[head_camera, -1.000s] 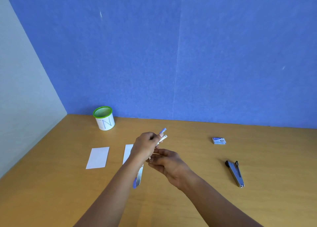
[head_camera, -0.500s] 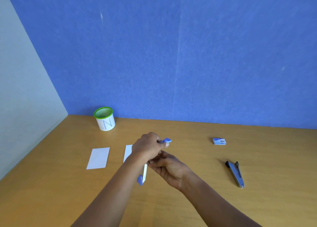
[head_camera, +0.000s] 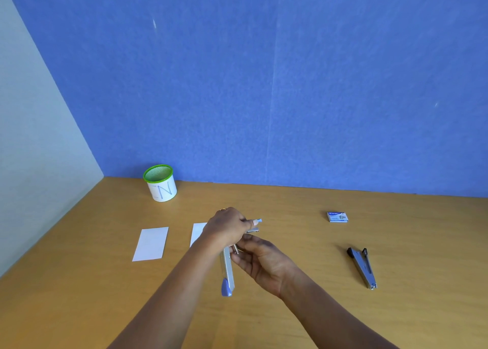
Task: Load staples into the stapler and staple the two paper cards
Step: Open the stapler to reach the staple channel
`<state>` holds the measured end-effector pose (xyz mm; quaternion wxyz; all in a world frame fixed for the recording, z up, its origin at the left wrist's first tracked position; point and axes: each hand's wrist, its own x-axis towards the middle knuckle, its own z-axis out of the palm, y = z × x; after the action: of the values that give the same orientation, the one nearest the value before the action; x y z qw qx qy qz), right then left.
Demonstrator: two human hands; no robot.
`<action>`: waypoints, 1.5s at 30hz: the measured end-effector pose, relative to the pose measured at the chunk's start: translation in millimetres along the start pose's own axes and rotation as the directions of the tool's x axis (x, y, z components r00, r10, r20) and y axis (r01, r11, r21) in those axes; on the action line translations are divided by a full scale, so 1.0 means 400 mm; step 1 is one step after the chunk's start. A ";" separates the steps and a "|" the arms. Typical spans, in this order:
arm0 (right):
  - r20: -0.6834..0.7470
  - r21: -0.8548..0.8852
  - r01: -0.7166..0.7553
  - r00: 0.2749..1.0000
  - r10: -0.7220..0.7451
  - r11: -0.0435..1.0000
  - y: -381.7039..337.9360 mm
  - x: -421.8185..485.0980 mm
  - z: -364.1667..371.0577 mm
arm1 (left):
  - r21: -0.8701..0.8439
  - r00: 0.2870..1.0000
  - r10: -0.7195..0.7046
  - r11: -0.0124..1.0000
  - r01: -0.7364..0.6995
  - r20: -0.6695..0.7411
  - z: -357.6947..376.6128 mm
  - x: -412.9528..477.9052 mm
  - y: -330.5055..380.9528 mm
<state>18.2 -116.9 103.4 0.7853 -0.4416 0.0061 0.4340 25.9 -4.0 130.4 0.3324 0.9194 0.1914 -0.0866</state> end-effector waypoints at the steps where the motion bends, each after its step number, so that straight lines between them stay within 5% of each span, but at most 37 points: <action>1: -0.007 0.005 0.002 1.000 -0.001 1.000 0.001 0.001 0.000 | -0.004 1.000 -0.003 1.000 0.003 0.007 0.001 0.000 0.000; 25: -0.066 0.001 0.030 0.997 -0.030 1.000 0.007 0.010 -0.013 | -0.062 1.000 0.014 0.998 -0.013 0.025 0.016 0.008 -0.018; 34: -0.114 -0.002 0.075 0.991 -0.075 0.997 0.004 0.009 -0.013 | -0.293 1.000 0.002 0.956 0.006 0.028 0.021 0.011 -0.034; 45: -0.194 -0.058 0.076 0.977 -0.086 0.995 -0.008 0.015 -0.033 | -0.722 0.977 -0.044 0.667 0.184 0.208 0.015 0.002 -0.088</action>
<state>29.0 -122.8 95.2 0.7865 -0.5017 0.0545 0.3561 11.9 17.1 105.3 0.6841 0.6820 0.2379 -0.1018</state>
